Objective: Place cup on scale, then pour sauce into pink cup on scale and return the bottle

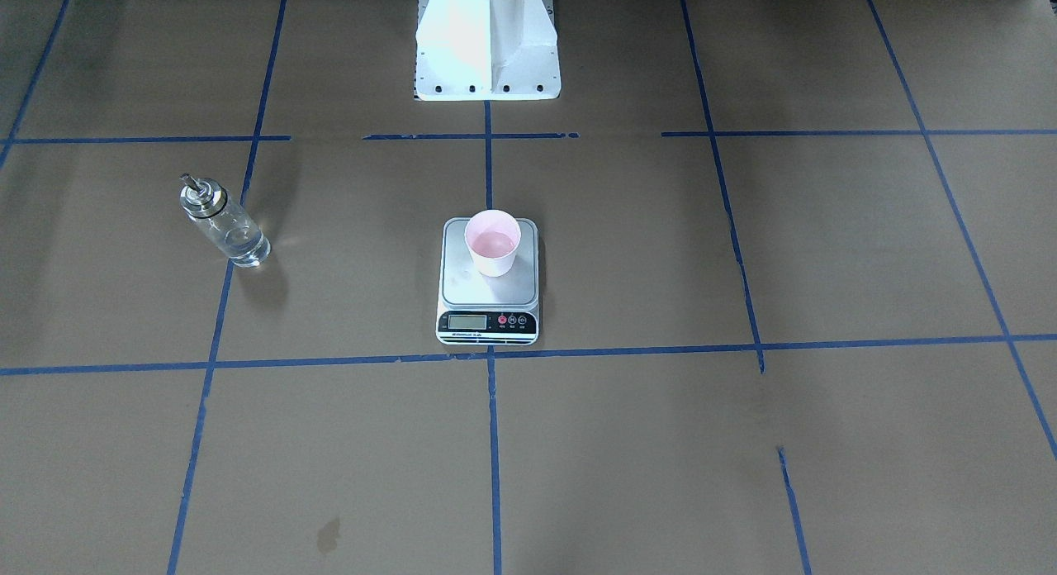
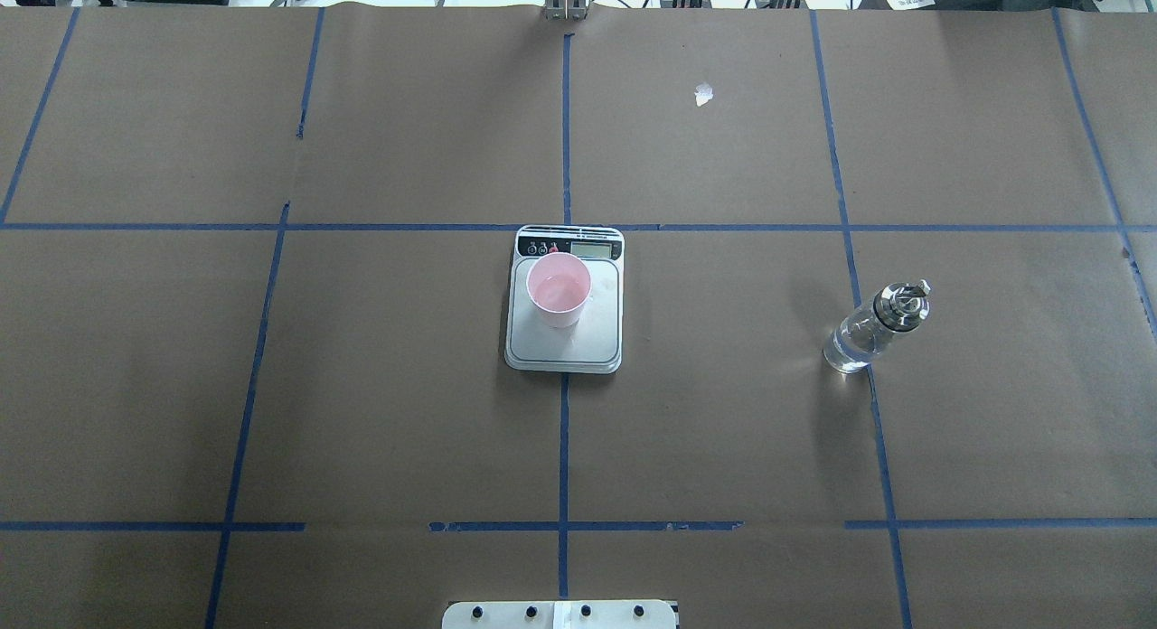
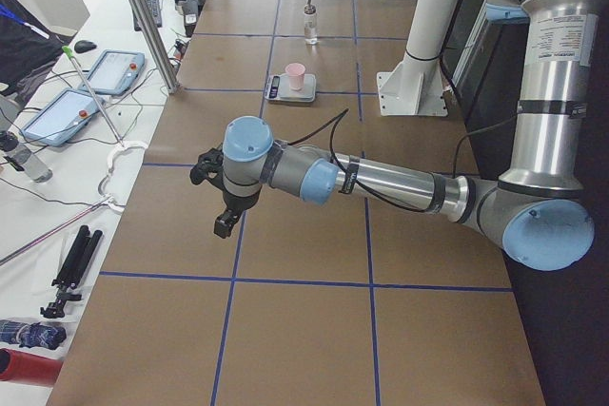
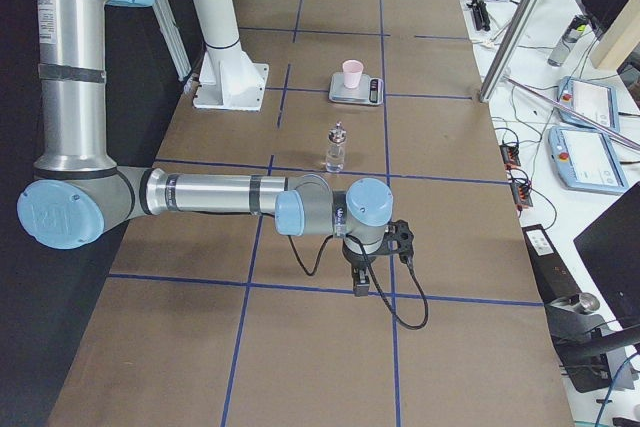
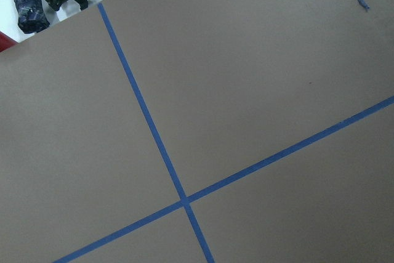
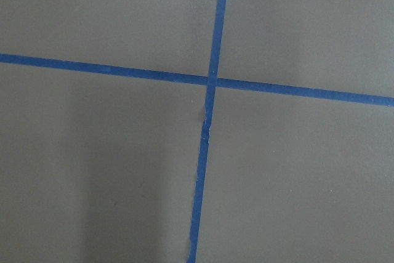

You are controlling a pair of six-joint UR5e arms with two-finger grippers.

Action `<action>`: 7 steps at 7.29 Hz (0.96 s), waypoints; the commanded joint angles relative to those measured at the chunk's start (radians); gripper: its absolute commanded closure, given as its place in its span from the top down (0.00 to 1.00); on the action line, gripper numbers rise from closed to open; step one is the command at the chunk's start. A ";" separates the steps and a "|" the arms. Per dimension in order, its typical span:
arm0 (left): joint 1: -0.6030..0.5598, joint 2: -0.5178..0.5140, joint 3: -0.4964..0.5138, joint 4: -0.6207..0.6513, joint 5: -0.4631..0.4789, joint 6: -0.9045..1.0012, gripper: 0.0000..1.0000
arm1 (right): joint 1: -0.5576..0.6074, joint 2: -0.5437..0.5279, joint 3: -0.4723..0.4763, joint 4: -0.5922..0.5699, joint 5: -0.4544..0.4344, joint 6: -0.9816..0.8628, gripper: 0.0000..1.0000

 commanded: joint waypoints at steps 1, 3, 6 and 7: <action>-0.002 0.000 0.007 0.011 -0.018 -0.003 1.00 | 0.003 -0.001 0.001 0.004 0.009 -0.004 1.00; -0.004 0.004 0.012 0.014 -0.016 -0.003 1.00 | 0.003 -0.001 0.001 0.004 0.006 -0.009 1.00; -0.004 0.004 0.015 0.012 -0.009 -0.003 1.00 | 0.003 -0.016 -0.011 0.094 0.004 -0.001 1.00; -0.002 0.004 0.015 0.012 -0.010 -0.003 1.00 | 0.003 -0.024 -0.013 0.129 0.004 0.001 1.00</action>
